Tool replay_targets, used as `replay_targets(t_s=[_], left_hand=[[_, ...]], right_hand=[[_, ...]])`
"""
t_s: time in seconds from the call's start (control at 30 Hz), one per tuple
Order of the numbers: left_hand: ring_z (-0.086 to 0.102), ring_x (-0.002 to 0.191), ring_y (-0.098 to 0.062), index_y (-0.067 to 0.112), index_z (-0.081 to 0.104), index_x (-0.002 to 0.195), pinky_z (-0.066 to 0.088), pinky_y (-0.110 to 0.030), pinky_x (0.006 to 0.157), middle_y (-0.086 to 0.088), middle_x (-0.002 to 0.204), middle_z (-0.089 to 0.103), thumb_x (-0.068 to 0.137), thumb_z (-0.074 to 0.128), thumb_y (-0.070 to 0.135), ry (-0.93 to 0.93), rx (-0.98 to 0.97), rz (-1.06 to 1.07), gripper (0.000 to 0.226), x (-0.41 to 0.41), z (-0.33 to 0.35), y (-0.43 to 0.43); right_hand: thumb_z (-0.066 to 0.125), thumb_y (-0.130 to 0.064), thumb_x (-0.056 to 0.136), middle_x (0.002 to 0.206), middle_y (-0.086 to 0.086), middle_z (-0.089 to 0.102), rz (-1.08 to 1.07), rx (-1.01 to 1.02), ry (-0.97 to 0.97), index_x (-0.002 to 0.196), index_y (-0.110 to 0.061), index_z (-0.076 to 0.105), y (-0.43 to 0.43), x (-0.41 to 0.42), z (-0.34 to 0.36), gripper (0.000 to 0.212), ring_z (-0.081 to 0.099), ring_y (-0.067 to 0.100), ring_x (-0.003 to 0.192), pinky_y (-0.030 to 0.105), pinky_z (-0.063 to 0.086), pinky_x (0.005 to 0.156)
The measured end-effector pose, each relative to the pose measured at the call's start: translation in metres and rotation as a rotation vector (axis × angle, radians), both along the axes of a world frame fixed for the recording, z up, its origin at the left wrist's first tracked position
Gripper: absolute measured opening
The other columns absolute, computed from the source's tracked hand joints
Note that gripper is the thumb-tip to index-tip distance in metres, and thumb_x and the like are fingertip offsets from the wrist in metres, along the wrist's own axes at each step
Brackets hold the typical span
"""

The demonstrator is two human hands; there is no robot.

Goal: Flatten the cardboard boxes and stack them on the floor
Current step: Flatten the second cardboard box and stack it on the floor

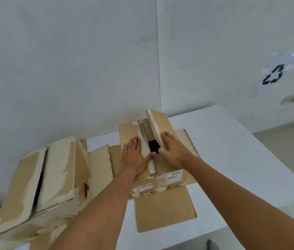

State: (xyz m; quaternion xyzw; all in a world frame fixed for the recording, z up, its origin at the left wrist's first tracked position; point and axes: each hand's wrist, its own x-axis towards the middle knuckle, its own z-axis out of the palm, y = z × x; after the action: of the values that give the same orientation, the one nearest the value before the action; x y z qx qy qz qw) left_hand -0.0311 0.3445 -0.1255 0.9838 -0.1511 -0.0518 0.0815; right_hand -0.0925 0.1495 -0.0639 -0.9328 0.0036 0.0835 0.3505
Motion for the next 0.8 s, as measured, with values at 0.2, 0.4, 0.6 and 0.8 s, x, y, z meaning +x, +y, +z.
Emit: replay_targets(t_s=[0.2, 0.4, 0.6, 0.8], left_hand=[[-0.01, 0.155, -0.019, 0.008, -0.005, 0.16, -0.005, -0.042, 0.126, -0.005, 0.169, -0.007, 0.071, 0.011, 0.099, 0.009, 0.026, 0.009, 0.128, 0.003, -0.003, -0.004], [-0.009, 0.155, -0.018, 0.01, -0.005, 0.161, -0.003, -0.042, 0.126, -0.004, 0.169, -0.005, 0.078, 0.036, 0.086, -0.003, -0.024, 0.026, 0.12, 0.003, -0.001, -0.007], [0.006, 0.155, -0.015, 0.014, 0.011, 0.162, 0.005, -0.037, 0.126, 0.002, 0.169, 0.008, 0.087, 0.056, 0.065, -0.015, -0.405, 0.11, 0.101, -0.003, 0.016, -0.002], [0.058, 0.119, -0.014, 0.027, 0.031, 0.157, 0.048, -0.033, 0.102, 0.01, 0.142, 0.055, 0.093, 0.065, 0.033, 0.063, -0.785, 0.17, 0.073, -0.012, 0.073, 0.023]], right_hand=[[0.058, -0.023, 0.096, 0.137, 0.007, 0.064, -0.267, 0.214, -0.088, 0.153, -0.022, 0.043, -0.04, 0.005, 0.044, 0.059, 0.065, 0.022, 0.112, 0.026, 0.049, 0.086], [0.054, -0.018, 0.093, 0.124, 0.012, 0.054, -0.361, -0.733, -0.154, 0.145, -0.01, 0.04, -0.028, -0.005, 0.037, 0.054, 0.055, 0.033, 0.114, 0.037, 0.044, 0.08], [0.035, -0.068, 0.098, 0.167, 0.024, -0.024, -0.224, -0.849, -0.033, 0.163, -0.003, -0.005, -0.031, -0.002, -0.025, 0.1, -0.024, 0.045, 0.153, 0.056, -0.005, 0.127], [0.029, -0.05, 0.108, 0.172, 0.014, -0.006, -0.241, -0.429, 0.063, 0.164, -0.012, -0.009, -0.03, -0.007, -0.067, 0.078, -0.003, 0.038, 0.158, 0.049, 0.004, 0.128]])
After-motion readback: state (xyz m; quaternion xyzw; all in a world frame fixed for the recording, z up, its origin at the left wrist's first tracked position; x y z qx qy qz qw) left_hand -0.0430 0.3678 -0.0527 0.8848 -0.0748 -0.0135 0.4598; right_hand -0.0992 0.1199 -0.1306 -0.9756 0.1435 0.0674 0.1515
